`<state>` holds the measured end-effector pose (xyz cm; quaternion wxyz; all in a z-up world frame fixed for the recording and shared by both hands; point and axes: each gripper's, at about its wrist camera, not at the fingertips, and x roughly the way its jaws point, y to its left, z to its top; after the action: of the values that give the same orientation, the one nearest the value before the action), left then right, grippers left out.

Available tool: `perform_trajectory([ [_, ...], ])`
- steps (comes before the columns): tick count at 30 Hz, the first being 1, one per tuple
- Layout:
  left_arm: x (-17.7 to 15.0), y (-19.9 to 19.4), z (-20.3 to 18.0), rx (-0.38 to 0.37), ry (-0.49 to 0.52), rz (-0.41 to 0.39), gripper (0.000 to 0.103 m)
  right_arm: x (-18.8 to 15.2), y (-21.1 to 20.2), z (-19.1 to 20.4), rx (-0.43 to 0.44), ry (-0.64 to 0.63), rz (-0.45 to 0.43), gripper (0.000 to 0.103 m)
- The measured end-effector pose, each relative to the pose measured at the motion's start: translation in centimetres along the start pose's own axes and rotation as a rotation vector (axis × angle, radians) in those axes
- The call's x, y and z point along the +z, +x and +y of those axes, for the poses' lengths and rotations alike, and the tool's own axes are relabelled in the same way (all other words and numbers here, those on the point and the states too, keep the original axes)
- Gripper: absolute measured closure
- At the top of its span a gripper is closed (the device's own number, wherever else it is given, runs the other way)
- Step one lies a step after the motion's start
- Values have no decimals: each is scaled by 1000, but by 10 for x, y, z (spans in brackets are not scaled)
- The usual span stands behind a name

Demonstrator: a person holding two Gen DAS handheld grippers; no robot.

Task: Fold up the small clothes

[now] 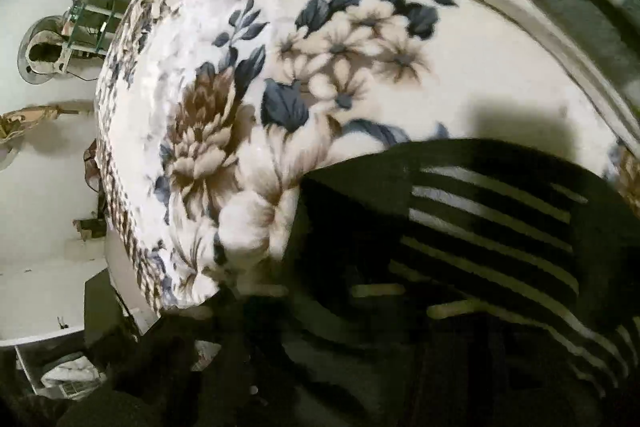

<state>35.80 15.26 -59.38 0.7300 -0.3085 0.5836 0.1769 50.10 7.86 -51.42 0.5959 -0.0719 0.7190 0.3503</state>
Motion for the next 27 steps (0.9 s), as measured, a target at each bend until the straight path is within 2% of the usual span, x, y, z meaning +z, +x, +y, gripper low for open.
perform_trajectory([
  [4, -6, -3, 7, -15, 12, 7, 26, 8, -25, -41, -41, 189, -134, 101],
  [7, -7, -9, 15, -20, 7, 15, 26, 11, -29, -68, -44, 278, -136, 101],
  [10, -3, -21, 19, -18, -5, -1, 26, 13, -30, -70, -89, 264, -134, 101],
  [13, 4, -30, 16, -45, -14, -37, 26, 11, -34, -69, -27, 273, -151, 101],
  [15, 3, -21, 16, -33, -11, -5, 26, 11, -37, -68, -20, 267, -155, 101],
  [18, -16, -4, 26, 10, -2, 55, 26, 14, -44, -76, -83, 289, -176, 101],
  [21, -39, -11, 29, 43, 60, 73, 26, 17, -42, -91, -76, 316, -160, 100],
  [22, -42, -15, 31, 44, 63, 78, 26, 16, -42, -95, -49, 315, -139, 100],
  [23, -45, -22, 34, 34, 49, 80, 26, 14, -44, -98, -22, 324, -130, 93],
  [24, -44, -28, 37, 21, 35, 73, 27, 9, -48, -101, 4, 336, -129, 75],
  [26, -36, -47, 41, 2, 22, 29, 27, -14, -76, -115, 49, 368, -191, 55],
  [27, -31, -53, 41, -6, 25, 6, 27, -27, -90, -122, 41, 377, -226, 54],
])
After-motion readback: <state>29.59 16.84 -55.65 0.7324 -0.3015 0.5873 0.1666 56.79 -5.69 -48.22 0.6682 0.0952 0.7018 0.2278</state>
